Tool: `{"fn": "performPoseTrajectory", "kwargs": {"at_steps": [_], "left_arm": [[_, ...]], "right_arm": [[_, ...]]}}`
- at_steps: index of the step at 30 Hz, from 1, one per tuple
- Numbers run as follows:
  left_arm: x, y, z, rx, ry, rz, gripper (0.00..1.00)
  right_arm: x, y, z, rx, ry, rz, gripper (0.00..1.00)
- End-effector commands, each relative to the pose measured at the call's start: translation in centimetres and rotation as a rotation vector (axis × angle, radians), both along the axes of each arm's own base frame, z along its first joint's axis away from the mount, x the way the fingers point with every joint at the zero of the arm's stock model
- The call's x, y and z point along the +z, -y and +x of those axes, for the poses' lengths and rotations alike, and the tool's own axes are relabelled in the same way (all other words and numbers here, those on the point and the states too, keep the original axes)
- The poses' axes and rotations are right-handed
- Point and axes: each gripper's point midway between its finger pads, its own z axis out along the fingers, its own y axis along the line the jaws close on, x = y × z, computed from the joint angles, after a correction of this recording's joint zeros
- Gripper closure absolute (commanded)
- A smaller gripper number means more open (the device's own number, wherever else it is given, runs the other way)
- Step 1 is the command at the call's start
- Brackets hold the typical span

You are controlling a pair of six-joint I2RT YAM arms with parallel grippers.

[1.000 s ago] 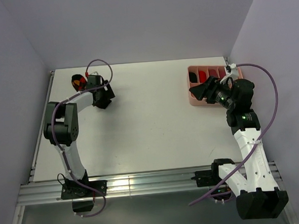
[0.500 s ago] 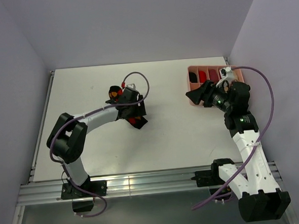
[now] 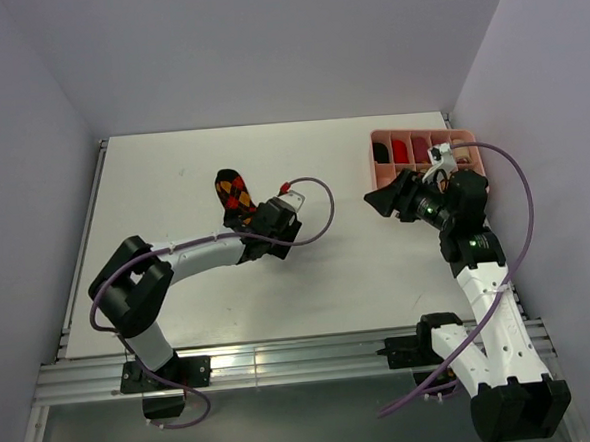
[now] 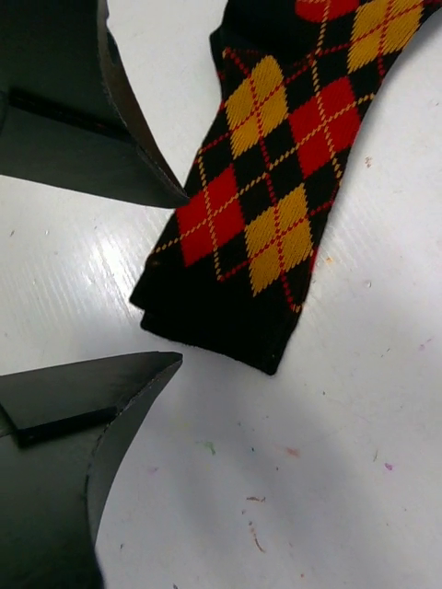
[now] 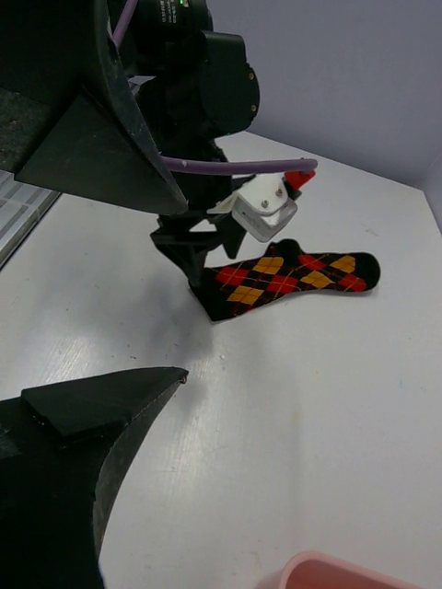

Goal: Roll the socks
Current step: Move the sock to the center of the board.

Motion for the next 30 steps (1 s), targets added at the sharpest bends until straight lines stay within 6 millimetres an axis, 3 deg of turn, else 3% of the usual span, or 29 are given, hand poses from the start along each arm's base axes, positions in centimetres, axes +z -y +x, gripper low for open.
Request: {"fn": "performPoseTrajectory", "kwargs": {"at_steps": [1,11,23,29,30], "left_arm": [[1.6,0.9,1.1,-0.077,0.073,-0.008,0.32],[-1.0,1.5,-0.3,-0.149,0.044,0.082,0.38],[-3.6,0.1,-0.8,-0.18,0.017,0.191,0.42],[-4.8,-0.2,-1.1,-0.194,-0.011,0.231,0.5],[-4.9,-0.2,-1.0,-0.193,-0.015,0.233,0.55]], "right_arm": [[0.2,-0.5,-0.4,0.023,0.019,0.012,0.26],[-0.7,-0.4,-0.5,0.022,-0.003,0.0,0.26],[-0.8,-0.7,-0.4,0.043,-0.005,0.011,0.27],[-0.9,-0.7,-0.5,0.044,0.0,0.013,0.27],[-0.9,-0.7,-0.6,0.046,0.0,0.013,0.27]]}}
